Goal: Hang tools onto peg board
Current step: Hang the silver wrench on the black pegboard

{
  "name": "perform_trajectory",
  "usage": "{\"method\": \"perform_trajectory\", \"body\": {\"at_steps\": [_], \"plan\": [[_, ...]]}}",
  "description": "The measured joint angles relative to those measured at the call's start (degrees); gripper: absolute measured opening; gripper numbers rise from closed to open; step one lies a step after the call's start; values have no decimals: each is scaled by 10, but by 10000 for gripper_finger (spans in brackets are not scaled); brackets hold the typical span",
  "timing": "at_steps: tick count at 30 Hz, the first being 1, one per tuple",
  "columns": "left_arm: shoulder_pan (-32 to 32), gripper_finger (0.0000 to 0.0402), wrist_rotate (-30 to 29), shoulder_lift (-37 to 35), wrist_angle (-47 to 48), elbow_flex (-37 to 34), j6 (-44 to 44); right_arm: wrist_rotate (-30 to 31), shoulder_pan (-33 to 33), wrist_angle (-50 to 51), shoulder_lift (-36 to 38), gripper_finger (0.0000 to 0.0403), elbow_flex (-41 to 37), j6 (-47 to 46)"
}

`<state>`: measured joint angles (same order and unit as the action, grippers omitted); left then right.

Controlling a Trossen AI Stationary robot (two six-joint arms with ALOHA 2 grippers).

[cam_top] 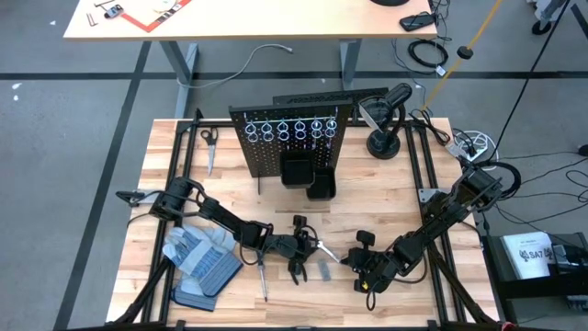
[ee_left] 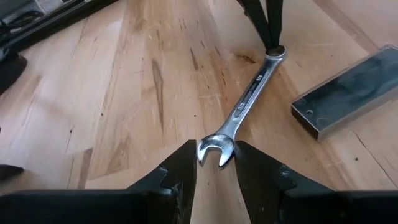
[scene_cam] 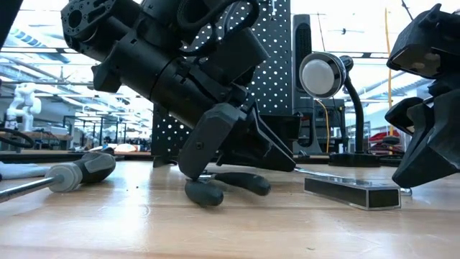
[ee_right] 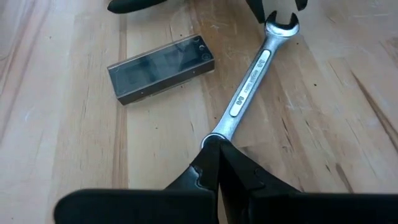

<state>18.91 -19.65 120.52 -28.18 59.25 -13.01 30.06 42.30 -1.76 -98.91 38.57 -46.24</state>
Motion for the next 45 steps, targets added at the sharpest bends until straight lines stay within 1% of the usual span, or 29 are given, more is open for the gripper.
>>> {"method": "perform_trajectory", "body": {"at_steps": [3,6,9,11,14,16,20,31,33,35,39,40,45], "plan": [[1,119,0,0,12,1,-4,-1,-4,0,0,0,0,0],[1,119,14,10,8,1,-4,-6,-7,0,0,0,0,2],[2,119,14,22,10,6,-9,-6,-7,-1,0,0,0,3],[2,119,15,31,8,14,-10,-6,-7,-1,0,0,0,2],[1,119,31,45,10,27,-24,-5,-7,-1,-1,0,-1,2],[1,119,38,57,34,44,-22,-4,-7,-1,-1,0,-1,2],[4,119,19,70,92,75,-26,-4,-7,-1,-1,0,-1,2],[4,118,-9,72,119,83,-12,-4,-7,-2,-1,0,-1,2],[3,110,-12,72,121,83,-5,-4,-7,-2,-1,0,-1,2],[1,89,-12,72,129,86,-2,-4,-7,-2,-1,0,-1,2],[-4,20,-1,72,134,88,4,-4,-7,-3,-1,0,0,2],[-4,11,0,72,135,88,7,-4,-7,-3,-1,0,0,2],[-9,6,12,72,135,88,17,-4,-7,-3,-1,0,0,2]]}}
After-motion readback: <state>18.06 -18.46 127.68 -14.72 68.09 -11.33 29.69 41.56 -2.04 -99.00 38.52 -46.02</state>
